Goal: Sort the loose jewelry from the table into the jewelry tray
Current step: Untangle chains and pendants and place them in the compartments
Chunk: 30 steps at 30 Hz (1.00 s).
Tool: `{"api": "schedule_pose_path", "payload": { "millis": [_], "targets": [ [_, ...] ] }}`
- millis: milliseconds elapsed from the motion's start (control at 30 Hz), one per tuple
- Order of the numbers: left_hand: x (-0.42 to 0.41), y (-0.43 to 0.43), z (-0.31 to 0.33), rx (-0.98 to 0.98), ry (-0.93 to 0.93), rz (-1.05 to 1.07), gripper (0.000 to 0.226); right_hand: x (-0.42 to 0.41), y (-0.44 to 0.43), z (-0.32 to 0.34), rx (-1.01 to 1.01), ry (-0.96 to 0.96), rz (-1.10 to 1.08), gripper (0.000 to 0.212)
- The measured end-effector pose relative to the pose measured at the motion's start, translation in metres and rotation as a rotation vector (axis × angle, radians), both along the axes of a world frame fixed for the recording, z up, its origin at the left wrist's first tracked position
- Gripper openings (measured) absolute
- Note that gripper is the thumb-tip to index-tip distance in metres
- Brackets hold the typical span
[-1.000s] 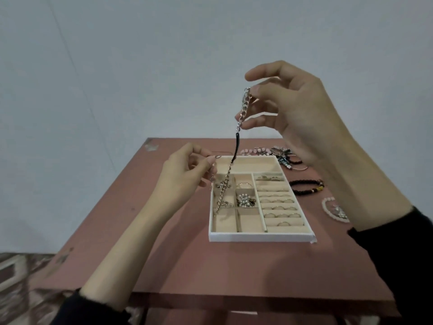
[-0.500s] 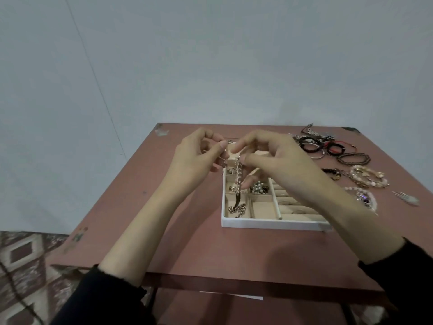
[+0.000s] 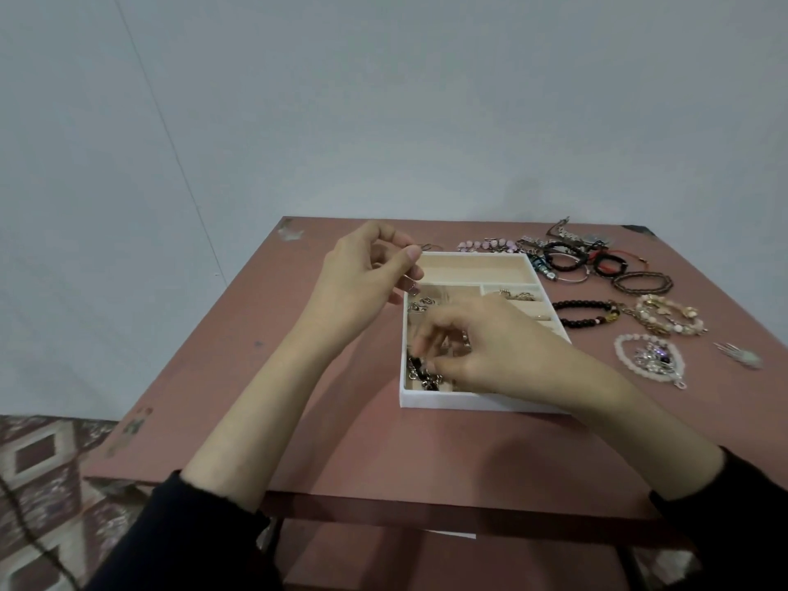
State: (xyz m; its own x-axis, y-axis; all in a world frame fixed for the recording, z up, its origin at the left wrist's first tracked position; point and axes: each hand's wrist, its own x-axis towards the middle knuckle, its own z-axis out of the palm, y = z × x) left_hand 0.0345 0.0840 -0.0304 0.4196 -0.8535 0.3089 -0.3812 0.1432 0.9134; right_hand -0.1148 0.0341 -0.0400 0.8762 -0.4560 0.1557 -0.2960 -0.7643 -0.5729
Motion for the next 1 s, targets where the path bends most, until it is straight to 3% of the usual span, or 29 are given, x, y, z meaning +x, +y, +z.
{"api": "schedule_pose_path", "payload": {
  "millis": [133,533,800,1000],
  "targets": [
    [-0.001,-0.001,0.000,0.007,-0.003,-0.001,0.004,-0.004,0.000,-0.001,-0.037,0.019,0.038,0.016],
    [-0.005,-0.005,-0.007,0.036,0.024,-0.033,0.006,-0.048,-0.065,-0.014,0.163,-0.601,-0.542,0.030],
    [-0.006,-0.012,-0.009,0.033,0.034,-0.035,0.005,-0.050,-0.071,-0.021,0.143,-0.632,-0.596,0.025],
    [-0.002,-0.014,-0.010,0.047,0.008,-0.018,0.006,-0.054,-0.075,-0.023,0.109,-0.617,-0.593,0.035]
  ]
}}
